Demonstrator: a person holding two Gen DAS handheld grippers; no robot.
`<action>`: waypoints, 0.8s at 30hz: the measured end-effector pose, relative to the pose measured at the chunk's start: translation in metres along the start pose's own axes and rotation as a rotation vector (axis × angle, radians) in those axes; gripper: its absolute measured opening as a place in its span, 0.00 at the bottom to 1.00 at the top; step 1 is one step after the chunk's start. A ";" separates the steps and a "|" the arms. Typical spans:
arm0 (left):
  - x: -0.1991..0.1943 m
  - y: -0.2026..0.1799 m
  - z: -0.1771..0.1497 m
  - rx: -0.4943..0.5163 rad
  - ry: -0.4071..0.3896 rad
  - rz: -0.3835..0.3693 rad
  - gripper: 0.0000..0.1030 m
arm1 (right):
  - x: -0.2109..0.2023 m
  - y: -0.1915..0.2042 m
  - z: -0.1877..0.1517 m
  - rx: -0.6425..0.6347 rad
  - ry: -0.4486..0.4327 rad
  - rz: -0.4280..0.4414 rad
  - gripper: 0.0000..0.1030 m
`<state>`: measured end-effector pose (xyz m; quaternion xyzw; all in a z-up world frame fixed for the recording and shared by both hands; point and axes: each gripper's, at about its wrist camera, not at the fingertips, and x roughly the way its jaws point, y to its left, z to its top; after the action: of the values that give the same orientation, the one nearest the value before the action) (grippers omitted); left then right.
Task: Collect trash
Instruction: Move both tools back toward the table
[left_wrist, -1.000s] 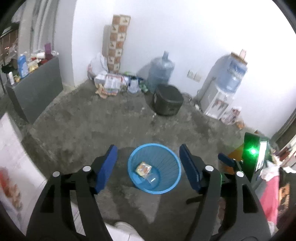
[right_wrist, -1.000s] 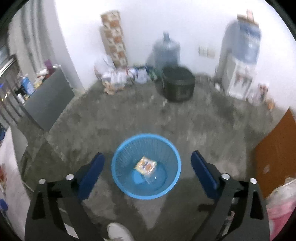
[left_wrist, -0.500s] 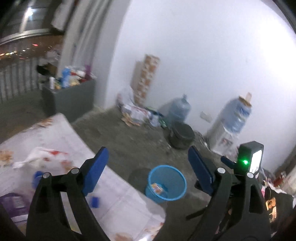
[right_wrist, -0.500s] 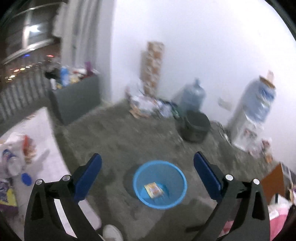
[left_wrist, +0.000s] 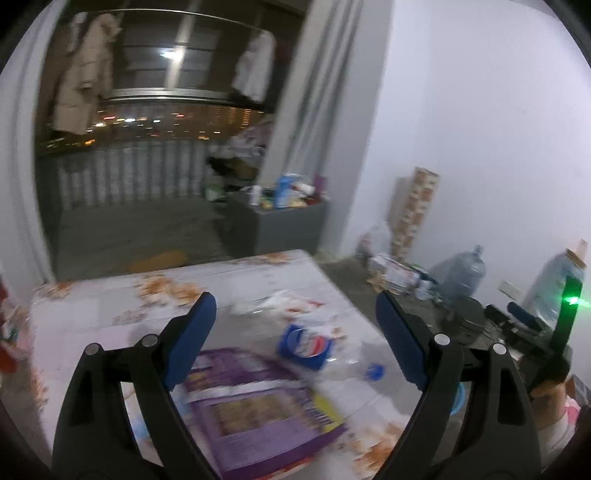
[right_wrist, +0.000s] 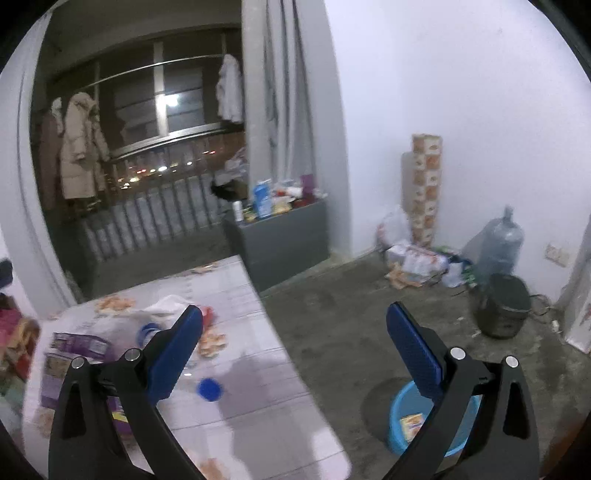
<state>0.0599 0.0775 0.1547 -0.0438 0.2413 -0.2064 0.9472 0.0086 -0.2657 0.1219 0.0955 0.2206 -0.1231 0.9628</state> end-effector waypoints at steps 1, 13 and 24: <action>-0.004 0.008 -0.003 -0.014 -0.001 0.017 0.81 | 0.001 0.003 0.001 0.007 0.014 0.016 0.94; -0.047 0.079 -0.013 -0.078 -0.024 0.106 0.81 | -0.002 0.035 -0.002 0.026 0.092 0.118 0.94; -0.019 0.100 0.010 -0.056 -0.001 0.051 0.81 | 0.036 0.052 0.006 0.063 0.154 0.179 0.94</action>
<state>0.0864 0.1765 0.1534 -0.0643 0.2478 -0.1751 0.9507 0.0574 -0.2247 0.1181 0.1544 0.2804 -0.0357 0.9467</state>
